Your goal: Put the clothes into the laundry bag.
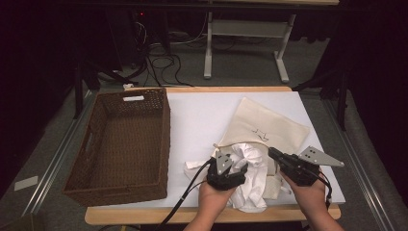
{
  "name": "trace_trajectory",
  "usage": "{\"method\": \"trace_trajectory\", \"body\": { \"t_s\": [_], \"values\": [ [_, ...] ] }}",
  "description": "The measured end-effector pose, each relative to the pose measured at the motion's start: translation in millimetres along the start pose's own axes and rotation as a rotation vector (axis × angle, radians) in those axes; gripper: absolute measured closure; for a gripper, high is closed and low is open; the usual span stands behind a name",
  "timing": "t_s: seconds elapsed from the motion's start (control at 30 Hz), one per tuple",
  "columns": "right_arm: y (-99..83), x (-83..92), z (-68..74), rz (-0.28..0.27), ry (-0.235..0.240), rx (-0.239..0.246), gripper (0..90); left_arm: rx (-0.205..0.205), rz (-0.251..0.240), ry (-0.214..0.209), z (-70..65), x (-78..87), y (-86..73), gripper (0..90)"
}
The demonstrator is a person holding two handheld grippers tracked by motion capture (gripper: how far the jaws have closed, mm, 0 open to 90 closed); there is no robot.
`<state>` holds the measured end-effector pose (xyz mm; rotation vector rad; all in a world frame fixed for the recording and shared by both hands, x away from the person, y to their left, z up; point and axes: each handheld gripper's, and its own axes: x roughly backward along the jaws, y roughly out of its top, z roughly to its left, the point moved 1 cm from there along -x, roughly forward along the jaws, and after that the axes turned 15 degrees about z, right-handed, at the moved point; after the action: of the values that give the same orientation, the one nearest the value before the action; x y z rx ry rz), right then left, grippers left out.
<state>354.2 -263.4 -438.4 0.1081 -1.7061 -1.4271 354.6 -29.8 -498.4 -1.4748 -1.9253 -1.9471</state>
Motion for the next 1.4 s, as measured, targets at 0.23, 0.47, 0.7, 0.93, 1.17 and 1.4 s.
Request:
{"method": "trace_trajectory", "body": {
  "t_s": [0.23, 0.47, 0.7, 0.93, 1.17, 1.4],
  "values": [
    [0.1, -2.4, -0.1, 0.001, 0.009, 0.003, 88.3, -0.067, -0.001, 0.096, -20.8, -26.5, 20.9, 71.2],
    [-1.6, -0.4, -0.3, 0.002, 0.008, 0.002, 88.2, -0.096, -0.049, 0.117, -18.3, -0.7, 12.1, 31.3],
    [-1.6, -1.3, 3.0, 0.014, 0.005, 0.015, 88.2, -0.084, 0.04, 0.064, -8.2, 28.4, -26.8, 15.5],
    [-3.8, -5.2, 3.3, 0.03, 0.005, 0.018, 88.2, -0.116, 0.254, 0.018, -14.7, -6.0, -36.7, 39.7],
    [-5.0, -8.3, 4.8, 0.037, 0.006, 0.019, 88.2, -0.087, 0.218, 0.014, -11.7, -2.0, -35.2, 74.5],
    [-4.0, -5.7, 4.5, 0.021, 0.002, 0.023, 88.3, -0.029, 0.082, 0.034, -5.9, 23.3, -18.6, 76.0]
  ]
}}
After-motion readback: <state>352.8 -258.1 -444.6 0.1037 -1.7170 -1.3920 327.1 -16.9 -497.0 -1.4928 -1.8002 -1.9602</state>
